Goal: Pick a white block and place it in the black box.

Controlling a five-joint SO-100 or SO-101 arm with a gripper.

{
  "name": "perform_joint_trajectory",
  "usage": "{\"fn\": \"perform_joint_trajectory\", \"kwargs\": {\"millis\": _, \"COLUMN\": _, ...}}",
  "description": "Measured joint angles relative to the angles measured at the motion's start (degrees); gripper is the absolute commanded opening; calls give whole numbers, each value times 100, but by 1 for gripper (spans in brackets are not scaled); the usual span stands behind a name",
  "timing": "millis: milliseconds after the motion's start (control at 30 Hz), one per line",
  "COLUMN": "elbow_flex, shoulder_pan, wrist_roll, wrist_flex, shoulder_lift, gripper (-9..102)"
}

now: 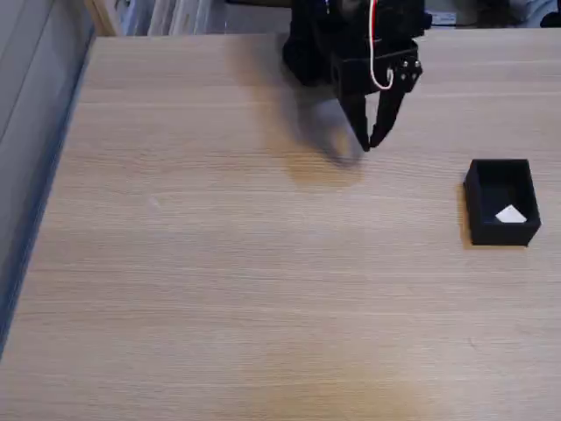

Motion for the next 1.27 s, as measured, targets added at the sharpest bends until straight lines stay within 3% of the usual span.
{"fn": "perform_joint_trajectory", "kwargs": {"millis": 200, "elbow_flex": 1775, "shoulder_pan": 677, "wrist_roll": -475, "wrist_flex": -466, "shoulder_lift": 1521, "gripper": 0}}
{"fn": "perform_joint_trajectory", "kwargs": {"millis": 400, "elbow_flex": 2856, "shoulder_pan": 1002, "wrist_roll": -299, "wrist_flex": -457, "shoulder_lift": 2663, "gripper": 0}}
{"fn": "perform_joint_trajectory", "kwargs": {"millis": 733, "elbow_flex": 2909, "shoulder_pan": 932, "wrist_roll": -105, "wrist_flex": 1459, "shoulder_lift": 3999, "gripper": 0}}
{"fn": "perform_joint_trajectory", "kwargs": {"millis": 1267, "elbow_flex": 2909, "shoulder_pan": 949, "wrist_roll": -97, "wrist_flex": 1564, "shoulder_lift": 4104, "gripper": 0}}
